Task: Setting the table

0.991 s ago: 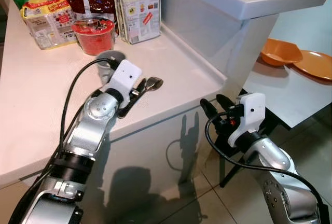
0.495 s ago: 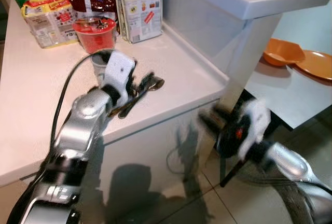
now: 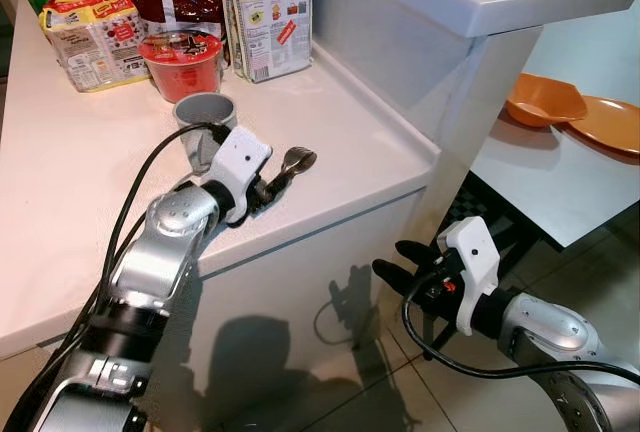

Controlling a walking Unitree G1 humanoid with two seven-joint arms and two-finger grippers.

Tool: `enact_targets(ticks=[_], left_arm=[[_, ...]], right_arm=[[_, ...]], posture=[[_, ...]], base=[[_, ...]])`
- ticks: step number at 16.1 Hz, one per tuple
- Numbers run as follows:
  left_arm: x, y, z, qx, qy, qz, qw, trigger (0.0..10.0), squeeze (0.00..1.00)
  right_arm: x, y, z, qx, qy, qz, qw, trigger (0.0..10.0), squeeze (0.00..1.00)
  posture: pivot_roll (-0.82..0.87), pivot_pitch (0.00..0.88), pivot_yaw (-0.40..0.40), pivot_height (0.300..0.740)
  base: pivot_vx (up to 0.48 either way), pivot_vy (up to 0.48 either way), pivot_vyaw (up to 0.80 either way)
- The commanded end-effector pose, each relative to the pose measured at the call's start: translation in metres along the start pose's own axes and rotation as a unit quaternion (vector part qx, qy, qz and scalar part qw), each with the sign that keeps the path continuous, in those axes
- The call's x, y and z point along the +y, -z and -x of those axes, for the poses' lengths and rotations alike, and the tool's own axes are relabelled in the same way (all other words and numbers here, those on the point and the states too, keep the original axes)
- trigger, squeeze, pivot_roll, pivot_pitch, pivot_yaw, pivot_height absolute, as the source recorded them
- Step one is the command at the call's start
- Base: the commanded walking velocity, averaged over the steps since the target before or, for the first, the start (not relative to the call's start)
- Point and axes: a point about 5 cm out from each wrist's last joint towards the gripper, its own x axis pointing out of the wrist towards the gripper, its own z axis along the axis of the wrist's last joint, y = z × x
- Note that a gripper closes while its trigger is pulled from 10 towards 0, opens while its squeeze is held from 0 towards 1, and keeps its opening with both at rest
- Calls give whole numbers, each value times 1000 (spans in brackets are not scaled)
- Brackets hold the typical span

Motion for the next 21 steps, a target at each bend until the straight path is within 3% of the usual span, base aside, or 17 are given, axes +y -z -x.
enact_targets(ticks=[1,4,6,7,8,10,21], left_arm=[[-2,-2,-3,8,7,0,1000,10000,0],[-8,-6,-4,-3,33,24,999,10000,0],[-10,-1,-6,16,32,18,999,9569,0],[-9,2,-6,25,27,18,999,7961,0],[-8,5,-7,39,21,16,999,4353,0],[-7,10,-7,59,24,15,998,0,0],[-13,17,-5,88,52,25,994,0,0]], right_arm=[[0,-4,0,-3,7,9,1000,10000,0],[-4,2,-1,2,11,2,1000,10000,0],[-6,4,-1,3,13,1,1000,10000,0],[-6,4,0,3,13,1,1000,10000,0],[-6,4,0,3,13,0,1000,10000,0],[-6,4,0,2,13,0,1000,10000,0],[-3,0,-1,-4,13,3,1000,10000,0]], posture=[[26,0,-30,740],[26,0,-29,740],[29,0,-30,740],[30,0,-29,740],[30,0,-29,740],[30,0,-29,740],[32,0,-29,740]], base=[[0,0,0],[0,0,0],[0,0,0],[0,0,0],[0,0,0],[0,0,0],[0,0,0]])
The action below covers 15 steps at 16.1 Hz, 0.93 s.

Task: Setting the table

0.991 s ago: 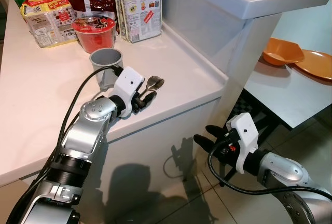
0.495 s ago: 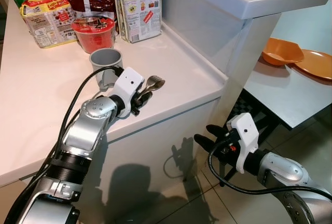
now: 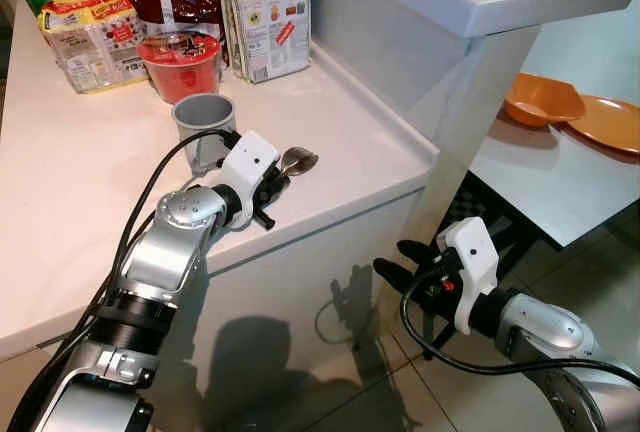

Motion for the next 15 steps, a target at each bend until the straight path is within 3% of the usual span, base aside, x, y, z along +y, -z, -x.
enact_targets(ticks=[1,6,15], left_arm=[[-6,12,-2,33,17,2,999,0,0],[-1,11,-1,33,1,4,999,0,0],[19,-13,1,-22,-60,6,998,0,0]], right_arm=[[0,-4,0,-5,3,8,1000,10000,0],[0,-4,-1,-6,7,9,1000,10000,0],[0,-13,-1,-18,17,17,1000,10000,0]], posture=[[32,0,-29,740],[32,0,-29,740],[34,0,-23,740]], base=[[0,0,0],[0,0,0],[0,0,0]])
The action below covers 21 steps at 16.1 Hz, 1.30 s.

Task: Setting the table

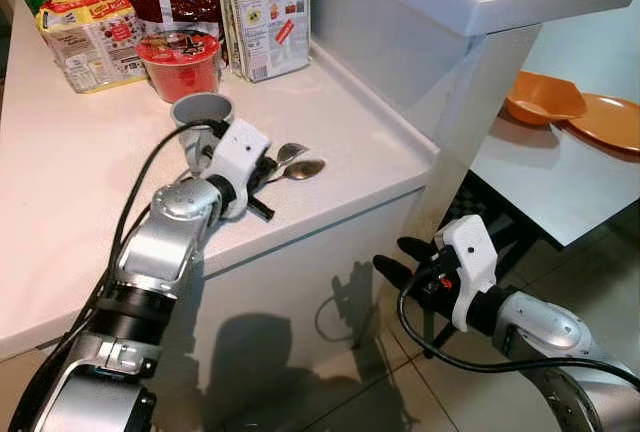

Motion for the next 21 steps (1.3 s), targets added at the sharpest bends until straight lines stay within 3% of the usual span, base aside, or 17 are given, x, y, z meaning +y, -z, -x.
enact_targets(ticks=[1,5,6,7,8,9,10,13,17,21], left_arm=[[6,-8,1,-11,-11,-8,1000,0,0],[10,-6,5,-1,1,-30,1000,0,0],[4,-2,6,9,28,-34,999,0,0],[1,-1,6,10,40,-17,999,824,0],[1,-2,5,7,36,1,999,9412,980],[1,-6,3,-15,36,68,997,10000,1000],[2,-9,2,-28,33,80,996,10000,1000],[3,-12,0,-34,39,78,996,10000,1000],[4,-6,-6,-11,32,45,998,10000,1000],[-1,-7,-9,-18,43,58,997,10000,1000]], right_arm=[[-2,-10,1,-14,7,6,1000,10000,0],[-1,-12,0,-17,7,6,1000,10000,0],[-2,-11,0,-16,7,5,1000,10000,0],[-4,-10,0,-15,8,4,1000,10000,0],[-4,-9,0,-14,9,3,1000,10000,0],[-6,-6,-1,-13,10,1,1000,10000,0],[-7,-4,-1,-11,9,0,1000,10000,0],[-8,-1,-1,-10,8,0,1000,10000,0],[-6,-3,-1,-15,-10,15,1000,10000,0],[-4,-10,-1,-21,-18,22,999,10000,0]], posture=[[37,0,-23,740],[39,0,-21,740],[39,0,-21,740],[38,0,-18,740],[38,0,-18,740],[38,0,-18,740],[38,0,-18,740],[34,0,-19,740],[30,0,-18,740],[26,0,-20,740]], base=[[0,0,0],[0,0,0],[0,0,0],[0,0,0],[0,0,0],[0,0,0],[0,0,0],[0,0,0],[0,0,0],[0,0,0]])
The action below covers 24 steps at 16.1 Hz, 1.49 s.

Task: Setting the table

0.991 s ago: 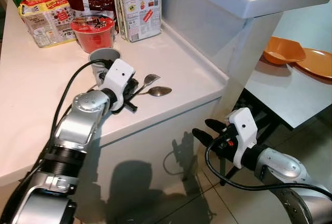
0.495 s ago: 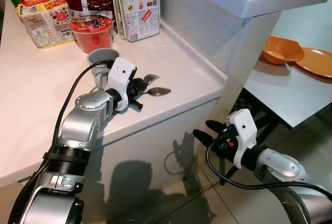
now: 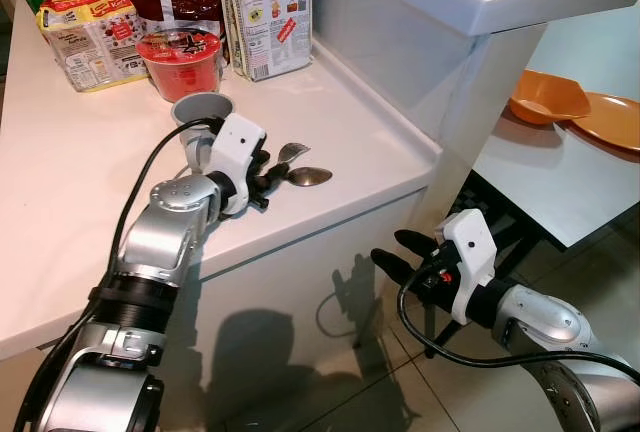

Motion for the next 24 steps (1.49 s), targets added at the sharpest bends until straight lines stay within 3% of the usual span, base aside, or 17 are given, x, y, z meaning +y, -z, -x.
enact_targets(ticks=[1,5,11,12,13,14,17,19,24], left_arm=[[-1,-6,-3,-8,5,-7,1000,10000,1000],[-1,-2,-10,5,-4,-12,1000,10000,1000],[4,4,-15,20,-12,-12,1000,10000,1000],[2,7,-17,32,3,2,999,10000,867],[1,9,-17,41,10,21,999,10000,86],[0,11,-18,44,16,31,998,10000,0],[0,14,-17,52,22,45,997,10000,0],[0,18,-17,74,29,54,995,0,0],[3,26,-15,109,24,82,990,0,0]], right_arm=[[0,-8,2,-8,-6,13,1000,10000,0],[5,-21,1,-15,-11,18,1000,10000,0],[6,-23,2,-13,-11,16,1000,10000,0],[6,-22,2,-10,-11,14,1000,10000,0],[5,-21,2,-8,-12,14,1000,10000,0],[5,-20,2,-6,-11,13,1000,10000,0],[4,-19,3,-5,-10,12,1000,10000,0],[2,-18,3,-4,-7,12,1000,10000,0],[0,-16,2,-3,-4,13,1000,10000,0]], posture=[[24,0,-19,740],[17,0,-16,740],[11,0,-12,740],[11,0,-12,740],[11,0,-12,740],[11,0,-12,740],[9,0,-10,740],[11,0,-12,740],[11,0,-12,740]], base=[[0,0,0],[0,0,0],[0,0,0],[0,0,0],[0,0,0],[0,0,0],[0,0,0],[0,0,0],[0,0,0]])
